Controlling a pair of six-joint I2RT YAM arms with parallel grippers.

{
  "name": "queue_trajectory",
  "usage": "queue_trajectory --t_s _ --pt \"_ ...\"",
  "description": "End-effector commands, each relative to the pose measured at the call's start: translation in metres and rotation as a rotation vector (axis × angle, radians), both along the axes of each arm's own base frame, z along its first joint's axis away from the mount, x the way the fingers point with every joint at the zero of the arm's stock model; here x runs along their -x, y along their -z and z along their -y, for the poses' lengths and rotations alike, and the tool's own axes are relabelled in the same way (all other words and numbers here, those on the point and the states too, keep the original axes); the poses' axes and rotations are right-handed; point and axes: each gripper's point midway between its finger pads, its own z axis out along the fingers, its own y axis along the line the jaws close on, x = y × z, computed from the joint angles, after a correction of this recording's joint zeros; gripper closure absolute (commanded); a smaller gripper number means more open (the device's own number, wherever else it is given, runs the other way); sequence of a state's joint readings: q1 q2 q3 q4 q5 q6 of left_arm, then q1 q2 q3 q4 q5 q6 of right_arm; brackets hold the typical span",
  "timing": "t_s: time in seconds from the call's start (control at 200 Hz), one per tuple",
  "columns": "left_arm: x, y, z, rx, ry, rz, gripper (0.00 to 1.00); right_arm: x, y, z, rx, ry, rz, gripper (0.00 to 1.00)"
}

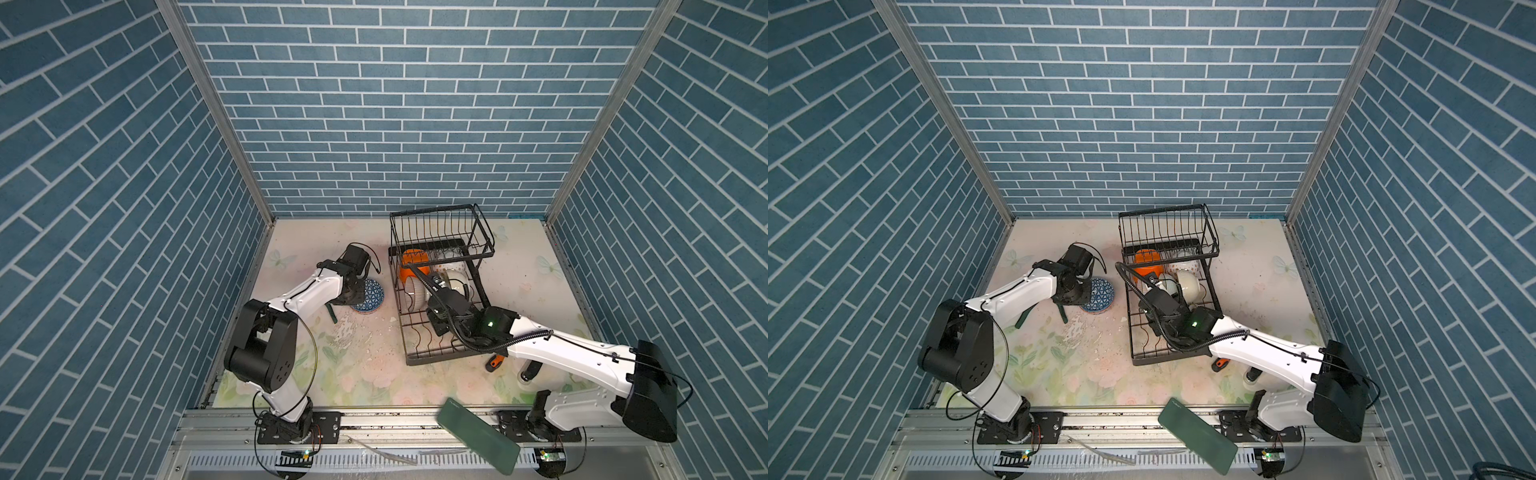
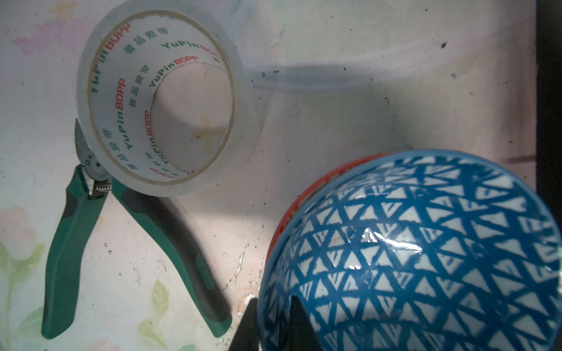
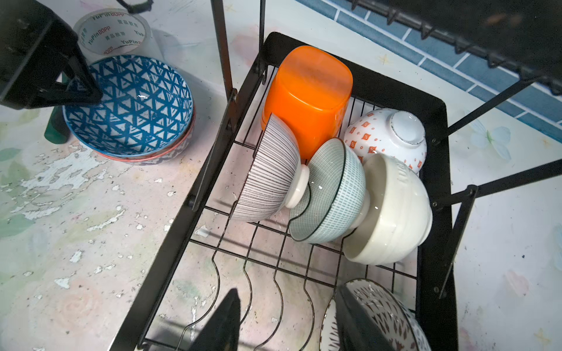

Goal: Load the bowls into the dish rack
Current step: 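Close the left gripper on the rim of the blue-patterned bowl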

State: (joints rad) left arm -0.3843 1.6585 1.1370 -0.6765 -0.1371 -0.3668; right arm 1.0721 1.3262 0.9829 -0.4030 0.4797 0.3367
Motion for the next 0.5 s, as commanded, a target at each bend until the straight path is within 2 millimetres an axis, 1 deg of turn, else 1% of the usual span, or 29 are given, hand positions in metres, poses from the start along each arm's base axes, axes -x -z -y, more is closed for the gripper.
queue_trajectory --t_s 0.0,0.395,0.495 --pt "-0.0052 -0.0143 0.0001 0.01 0.007 0.036 0.83 -0.0003 0.0088 0.0018 -0.007 0.025 -0.019 0.48" --pt "-0.0049 -0.0186 -0.0016 0.019 0.004 0.04 0.91 -0.0011 0.0112 -0.0006 0.008 0.019 -0.027 0.48" --pt "-0.0053 -0.0222 -0.0011 0.026 0.007 0.05 0.98 -0.0003 0.0108 -0.0013 0.007 0.015 -0.028 0.48"
